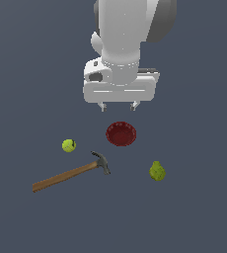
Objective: Pick up a designated object from a clutter of objects.
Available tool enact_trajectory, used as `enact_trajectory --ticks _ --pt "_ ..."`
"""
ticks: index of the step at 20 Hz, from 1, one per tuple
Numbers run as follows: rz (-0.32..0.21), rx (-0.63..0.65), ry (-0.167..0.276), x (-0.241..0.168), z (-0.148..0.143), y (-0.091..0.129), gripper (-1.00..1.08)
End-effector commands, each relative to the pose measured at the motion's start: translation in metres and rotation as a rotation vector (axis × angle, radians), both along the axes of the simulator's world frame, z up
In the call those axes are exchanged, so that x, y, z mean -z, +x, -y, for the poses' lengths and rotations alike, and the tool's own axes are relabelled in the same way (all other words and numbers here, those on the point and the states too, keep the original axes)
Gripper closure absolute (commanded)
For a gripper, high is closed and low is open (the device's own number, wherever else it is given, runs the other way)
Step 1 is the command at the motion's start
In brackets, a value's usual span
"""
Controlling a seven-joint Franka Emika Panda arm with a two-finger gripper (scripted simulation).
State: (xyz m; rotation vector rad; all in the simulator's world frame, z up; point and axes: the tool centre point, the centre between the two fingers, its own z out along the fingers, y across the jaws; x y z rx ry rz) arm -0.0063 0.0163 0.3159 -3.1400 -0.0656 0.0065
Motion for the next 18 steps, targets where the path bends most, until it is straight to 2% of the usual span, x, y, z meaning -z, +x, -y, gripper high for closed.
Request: enact_trajectory --ticks 1,10,18 --pt "0.0 0.0 0.0 0.0 0.0 0.0 -0.92" --pt "-0.021 -0.033 -0.019 0.013 0.012 -0.003 -0.92" --pt "-0.02 -0.019 -0.019 0.015 0.009 0.0 -0.92"
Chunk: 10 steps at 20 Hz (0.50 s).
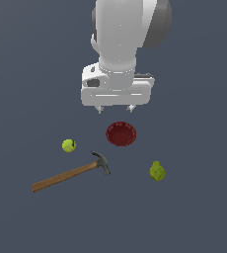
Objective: Pick up a designated object from a clutter of objects.
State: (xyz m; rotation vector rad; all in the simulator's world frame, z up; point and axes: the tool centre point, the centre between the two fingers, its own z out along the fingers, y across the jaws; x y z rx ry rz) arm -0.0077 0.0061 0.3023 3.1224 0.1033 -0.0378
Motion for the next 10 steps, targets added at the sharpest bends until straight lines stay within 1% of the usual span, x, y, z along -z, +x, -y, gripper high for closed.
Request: enact_trajectory --ticks 1,10 --pt "0.0 0.011 0.0 0.003 -0.003 0.003 -0.92" --pt "0.006 0.102 -0.002 0.024 -0.025 0.026 -0.92"
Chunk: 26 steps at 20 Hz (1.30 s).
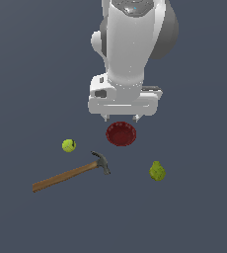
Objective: Pick up a designated object from a clutter of objects.
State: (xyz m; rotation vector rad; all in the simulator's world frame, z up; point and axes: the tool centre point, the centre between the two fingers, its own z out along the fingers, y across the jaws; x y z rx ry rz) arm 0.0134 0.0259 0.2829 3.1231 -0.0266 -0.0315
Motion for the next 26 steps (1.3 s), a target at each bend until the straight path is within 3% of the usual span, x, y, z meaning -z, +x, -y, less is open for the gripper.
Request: enact_trajectory --ticks 1,14,26 --pt "0.002 0.034 0.0 0.009 -0.009 0.008 -0.92" --pt "0.014 0.263 0.0 0.073 -0.071 0.053 -0.92" --pt "0.022 0.478 0.006 0.143 -0.135 0.079 -0.92"
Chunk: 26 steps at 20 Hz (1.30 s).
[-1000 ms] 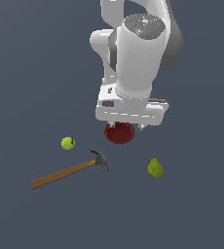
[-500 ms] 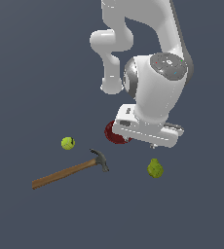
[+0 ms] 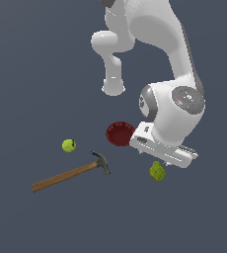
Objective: Pick up a designated object from a clutter of objects.
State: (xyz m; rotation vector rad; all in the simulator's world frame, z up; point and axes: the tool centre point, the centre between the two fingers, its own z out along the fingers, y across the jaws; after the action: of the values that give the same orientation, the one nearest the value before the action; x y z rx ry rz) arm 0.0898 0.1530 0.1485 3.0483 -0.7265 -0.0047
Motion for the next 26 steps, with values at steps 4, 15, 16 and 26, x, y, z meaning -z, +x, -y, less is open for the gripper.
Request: enact_trajectory --ticks 4,15,16,26 --pt "0.003 0.084 0.003 0.029 -0.025 0.006 -0.92" --pt "0.005 0.161 0.007 0.057 -0.048 0.009 -0.92" --pt "0.005 0.163 0.007 0.057 -0.048 0.009 -0.92" --pt "0.005 0.161 0.006 0.081 -0.048 0.008 -0.92"
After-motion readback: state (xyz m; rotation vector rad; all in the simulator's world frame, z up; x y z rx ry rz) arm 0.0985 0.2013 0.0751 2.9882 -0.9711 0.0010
